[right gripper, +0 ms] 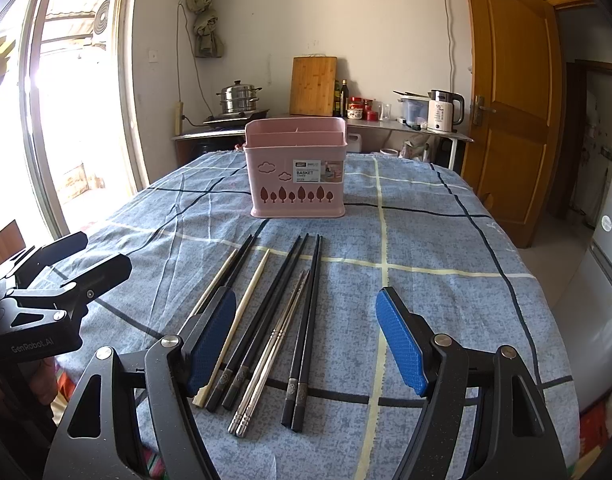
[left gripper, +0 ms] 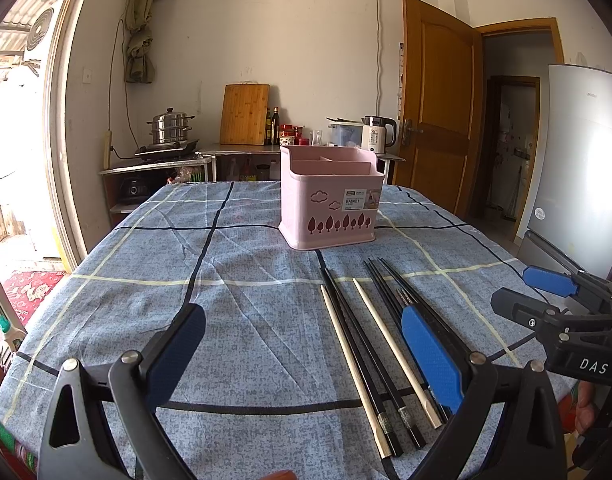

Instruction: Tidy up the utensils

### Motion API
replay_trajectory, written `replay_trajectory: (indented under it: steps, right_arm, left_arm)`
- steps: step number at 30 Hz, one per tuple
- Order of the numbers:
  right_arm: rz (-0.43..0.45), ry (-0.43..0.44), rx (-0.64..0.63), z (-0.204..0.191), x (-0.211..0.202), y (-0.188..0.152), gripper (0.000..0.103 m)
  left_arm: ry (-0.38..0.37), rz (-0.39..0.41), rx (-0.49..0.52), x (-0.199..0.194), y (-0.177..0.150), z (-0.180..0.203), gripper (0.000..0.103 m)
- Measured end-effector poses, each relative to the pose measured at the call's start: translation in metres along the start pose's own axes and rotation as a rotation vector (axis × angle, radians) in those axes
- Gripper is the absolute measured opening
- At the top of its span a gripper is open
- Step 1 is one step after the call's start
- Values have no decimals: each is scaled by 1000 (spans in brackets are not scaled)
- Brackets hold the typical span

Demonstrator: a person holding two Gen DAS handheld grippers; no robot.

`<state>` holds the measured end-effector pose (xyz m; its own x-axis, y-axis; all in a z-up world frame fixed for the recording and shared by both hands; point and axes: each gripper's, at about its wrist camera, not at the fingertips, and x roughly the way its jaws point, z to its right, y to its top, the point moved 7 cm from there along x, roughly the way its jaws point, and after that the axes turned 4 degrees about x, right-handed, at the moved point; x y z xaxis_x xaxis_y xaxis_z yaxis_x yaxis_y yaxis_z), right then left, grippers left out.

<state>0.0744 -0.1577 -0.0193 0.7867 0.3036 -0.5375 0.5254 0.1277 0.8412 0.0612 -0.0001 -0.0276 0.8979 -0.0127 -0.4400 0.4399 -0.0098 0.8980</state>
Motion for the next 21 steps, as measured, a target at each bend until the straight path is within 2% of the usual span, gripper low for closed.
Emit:
replay_trajectory:
  steps: [21]
  right_arm:
    - [-4,-3,1,1,0,-1,73]
  left_arm:
    - [0,-3,-2,0,0,-1,100]
